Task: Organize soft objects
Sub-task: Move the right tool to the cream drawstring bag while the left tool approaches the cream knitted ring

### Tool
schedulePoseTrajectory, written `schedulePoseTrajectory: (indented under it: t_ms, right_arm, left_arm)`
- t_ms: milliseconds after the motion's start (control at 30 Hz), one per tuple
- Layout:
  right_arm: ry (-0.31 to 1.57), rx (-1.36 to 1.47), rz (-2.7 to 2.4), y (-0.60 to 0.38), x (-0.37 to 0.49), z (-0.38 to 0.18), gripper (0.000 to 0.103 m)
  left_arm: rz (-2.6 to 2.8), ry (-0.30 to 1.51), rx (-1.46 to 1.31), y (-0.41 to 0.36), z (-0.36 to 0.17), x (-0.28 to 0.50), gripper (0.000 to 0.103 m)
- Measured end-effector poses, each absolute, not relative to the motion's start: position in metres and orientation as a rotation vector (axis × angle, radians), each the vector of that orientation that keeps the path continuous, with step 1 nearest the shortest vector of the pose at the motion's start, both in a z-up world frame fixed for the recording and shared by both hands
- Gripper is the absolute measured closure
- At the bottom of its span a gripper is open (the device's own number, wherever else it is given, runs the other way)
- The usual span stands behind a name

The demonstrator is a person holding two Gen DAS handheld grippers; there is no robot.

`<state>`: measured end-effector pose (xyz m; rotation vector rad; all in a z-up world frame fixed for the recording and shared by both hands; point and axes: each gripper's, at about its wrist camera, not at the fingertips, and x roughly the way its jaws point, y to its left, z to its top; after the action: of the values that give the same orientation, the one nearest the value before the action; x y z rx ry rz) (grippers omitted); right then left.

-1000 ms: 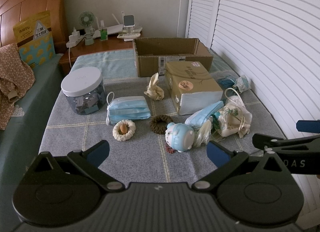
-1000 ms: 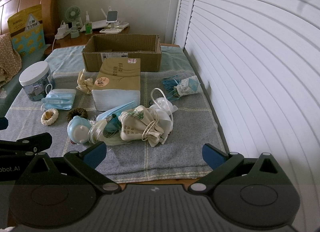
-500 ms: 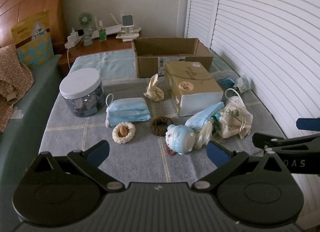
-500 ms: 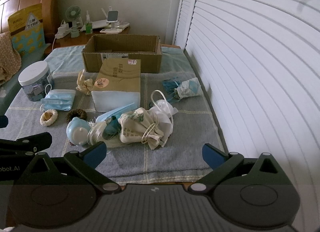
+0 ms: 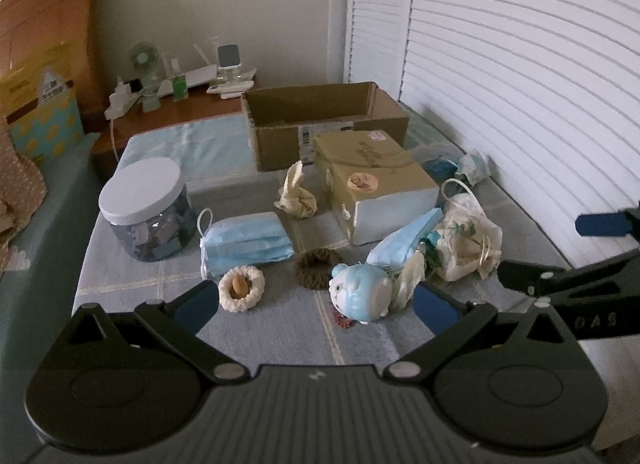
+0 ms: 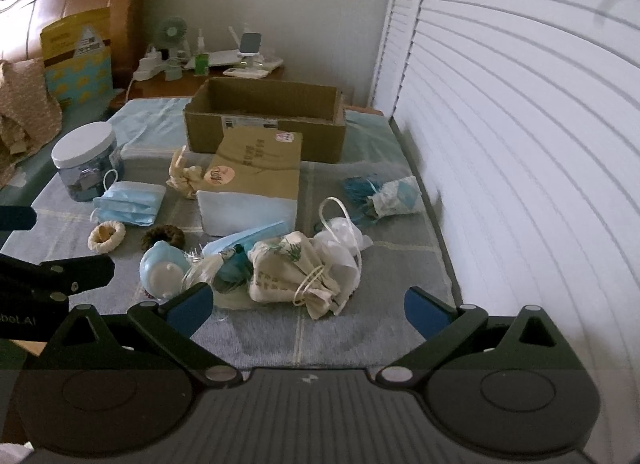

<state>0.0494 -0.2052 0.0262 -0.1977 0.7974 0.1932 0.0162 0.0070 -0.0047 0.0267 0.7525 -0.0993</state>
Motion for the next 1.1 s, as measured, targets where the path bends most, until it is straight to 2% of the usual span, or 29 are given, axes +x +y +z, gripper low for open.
schedulePoseTrajectory:
  t_ms: [833, 1100]
  right_arm:
    - [0.905, -0.207, 0.303, -0.226, 0.088, -0.058, 0.0]
    - [0.851, -0.211, 0.352, -0.231, 0.086, -0.062, 0.0]
  left_arm:
    - [-0.072, 0.87, 0.011, 0.049, -0.084, 0.058, 0.001]
    - [-0.112, 0.851, 0.022, 0.056, -0.089, 0.064, 0.0]
